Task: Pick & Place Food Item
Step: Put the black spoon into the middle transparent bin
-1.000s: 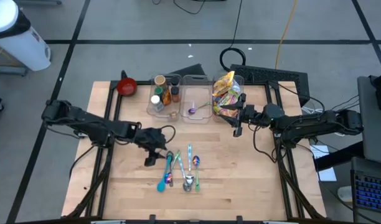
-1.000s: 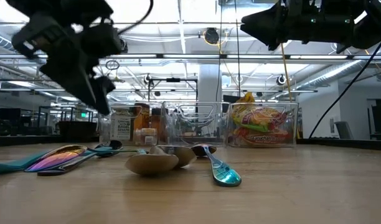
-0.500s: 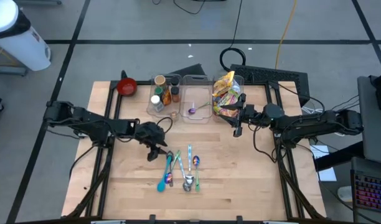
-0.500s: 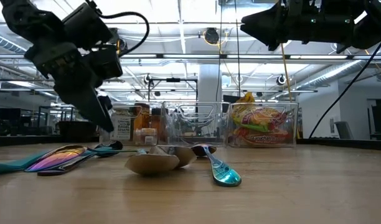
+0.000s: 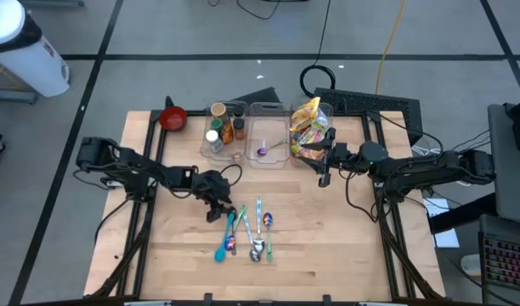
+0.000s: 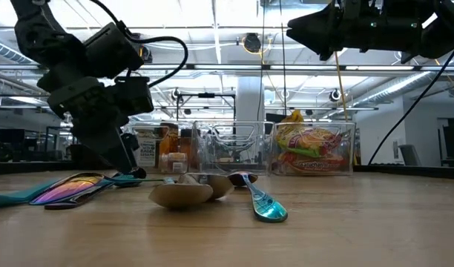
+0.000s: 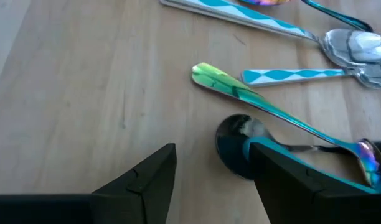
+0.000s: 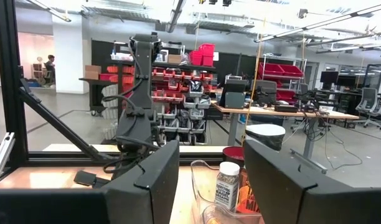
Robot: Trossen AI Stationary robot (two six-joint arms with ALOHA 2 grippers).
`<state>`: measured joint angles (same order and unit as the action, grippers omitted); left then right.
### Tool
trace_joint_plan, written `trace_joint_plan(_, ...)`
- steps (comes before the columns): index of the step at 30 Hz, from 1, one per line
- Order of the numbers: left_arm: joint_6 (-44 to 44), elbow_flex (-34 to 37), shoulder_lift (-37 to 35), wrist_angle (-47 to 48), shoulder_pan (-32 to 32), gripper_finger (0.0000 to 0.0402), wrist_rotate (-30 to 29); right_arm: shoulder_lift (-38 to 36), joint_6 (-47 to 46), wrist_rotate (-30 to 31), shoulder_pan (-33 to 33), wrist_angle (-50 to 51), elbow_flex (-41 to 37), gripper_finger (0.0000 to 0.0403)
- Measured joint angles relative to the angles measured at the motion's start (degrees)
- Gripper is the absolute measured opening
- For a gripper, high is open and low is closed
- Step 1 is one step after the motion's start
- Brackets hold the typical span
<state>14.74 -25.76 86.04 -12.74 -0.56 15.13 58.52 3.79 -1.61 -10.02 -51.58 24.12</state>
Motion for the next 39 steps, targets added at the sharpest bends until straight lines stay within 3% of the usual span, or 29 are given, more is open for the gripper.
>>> trace_joint_plan(12, 0.42, -0.13, 2.04, -1.91, 0.31, 0.0210, 1.83, 0.00, -0.02, 0.02, 0.00, 0.01, 0.00, 0.0171)
trace_joint_plan(29, -1.11, -0.07, 2.14, -1.41, 1.34, 0.0030, 2.22, 0.00, -0.03, 0.02, 0.00, 0.01, 0.00, 0.0171)
trace_joint_plan(33, -0.79, -0.06, 2.19, -3.31, 2.85, 0.0009, 3.89, 0.00, -0.04, 0.02, 0.00, 0.01, 0.00, 0.0171)
trace_joint_plan(39, -0.74, -0.18, 2.23, -5.28, 4.19, 0.0014, 4.92, 0.00, -0.07, 0.02, -0.01, 0.03, 0.00, 0.0171)
